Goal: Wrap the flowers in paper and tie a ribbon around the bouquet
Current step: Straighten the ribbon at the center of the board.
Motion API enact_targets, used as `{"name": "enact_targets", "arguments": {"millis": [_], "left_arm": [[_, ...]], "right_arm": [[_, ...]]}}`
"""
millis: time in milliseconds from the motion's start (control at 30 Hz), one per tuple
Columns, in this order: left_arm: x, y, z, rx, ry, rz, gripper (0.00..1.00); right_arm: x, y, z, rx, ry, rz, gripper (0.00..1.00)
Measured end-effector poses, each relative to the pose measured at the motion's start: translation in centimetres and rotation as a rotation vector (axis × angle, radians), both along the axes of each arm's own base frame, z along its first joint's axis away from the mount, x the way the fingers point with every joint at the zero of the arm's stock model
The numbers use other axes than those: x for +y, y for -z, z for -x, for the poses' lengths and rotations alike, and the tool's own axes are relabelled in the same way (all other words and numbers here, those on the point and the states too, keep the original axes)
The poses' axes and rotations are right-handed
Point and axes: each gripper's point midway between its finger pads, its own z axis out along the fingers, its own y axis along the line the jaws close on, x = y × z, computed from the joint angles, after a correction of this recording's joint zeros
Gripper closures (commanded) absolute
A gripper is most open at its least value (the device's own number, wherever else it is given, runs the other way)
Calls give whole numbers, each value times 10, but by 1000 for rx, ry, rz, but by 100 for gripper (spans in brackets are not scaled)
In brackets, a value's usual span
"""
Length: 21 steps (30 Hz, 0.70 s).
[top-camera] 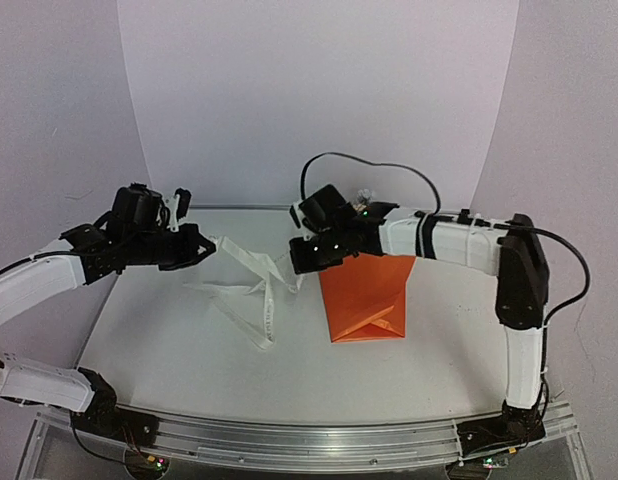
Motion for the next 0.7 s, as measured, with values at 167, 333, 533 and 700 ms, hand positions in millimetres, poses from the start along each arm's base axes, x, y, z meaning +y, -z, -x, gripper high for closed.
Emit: {"name": "enact_targets", "arguments": {"millis": [167, 333, 533, 700], "left_arm": [[11, -67, -3, -177, -27, 41, 100], [9, -117, 4, -319, 14, 96, 100], [-5, -138, 16, -386, 108, 154, 100], [-22, -95, 14, -295, 163, 194, 92]], "right_arm": [[-63, -161, 2, -278, 159, -149, 100], [-134, -254, 24, -448, 324, -249, 100], [-165, -256, 38, -468, 404, -224, 100], [-183, -198, 35, -417, 487, -75, 100]]}}
